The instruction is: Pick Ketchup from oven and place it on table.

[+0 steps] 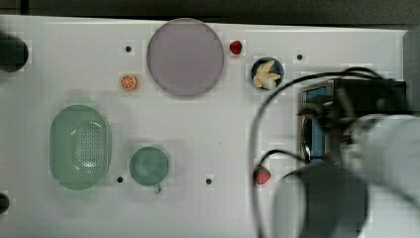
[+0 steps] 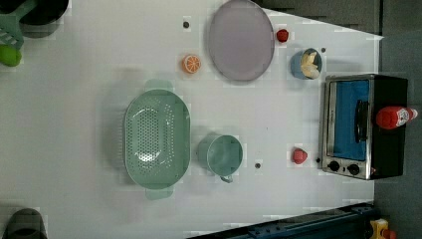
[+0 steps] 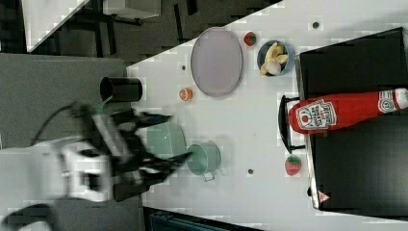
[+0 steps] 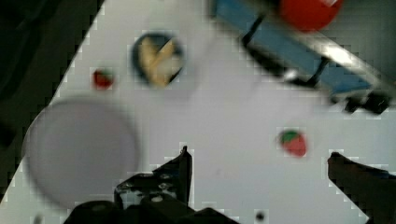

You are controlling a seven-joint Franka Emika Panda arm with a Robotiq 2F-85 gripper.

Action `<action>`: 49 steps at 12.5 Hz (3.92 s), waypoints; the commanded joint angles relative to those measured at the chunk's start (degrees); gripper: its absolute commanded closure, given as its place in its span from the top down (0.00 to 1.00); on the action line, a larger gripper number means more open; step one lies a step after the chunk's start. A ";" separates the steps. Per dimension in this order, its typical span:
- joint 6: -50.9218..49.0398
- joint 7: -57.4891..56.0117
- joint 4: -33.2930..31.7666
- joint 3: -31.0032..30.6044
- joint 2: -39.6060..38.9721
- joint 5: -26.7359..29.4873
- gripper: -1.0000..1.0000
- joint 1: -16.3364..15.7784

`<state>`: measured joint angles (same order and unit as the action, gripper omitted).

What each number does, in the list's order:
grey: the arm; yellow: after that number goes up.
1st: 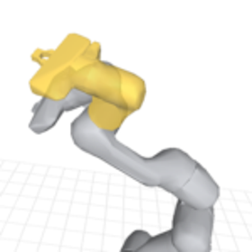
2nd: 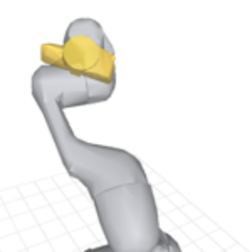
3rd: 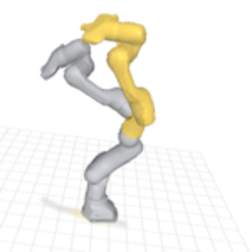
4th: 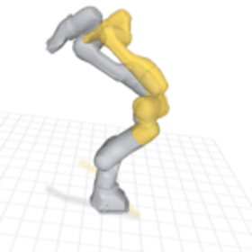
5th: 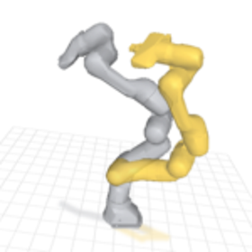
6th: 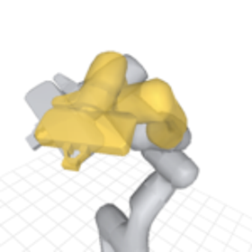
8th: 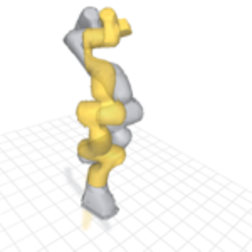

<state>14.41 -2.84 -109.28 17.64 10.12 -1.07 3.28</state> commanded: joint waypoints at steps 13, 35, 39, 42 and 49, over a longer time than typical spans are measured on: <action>19.40 0.99 2.71 15.75 -24.53 12.29 1.00 4.35; 5.52 -3.44 15.68 14.78 -22.64 8.89 0.64 -2.28; -5.00 -3.44 17.03 9.40 -16.62 8.20 0.64 -7.69; -6.74 -3.44 15.57 3.42 -14.58 7.65 0.64 -9.94; -4.85 -3.11 4.72 -7.10 -14.43 -0.59 0.64 -12.14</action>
<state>9.26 -4.68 -102.90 9.80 -3.44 -0.83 -9.30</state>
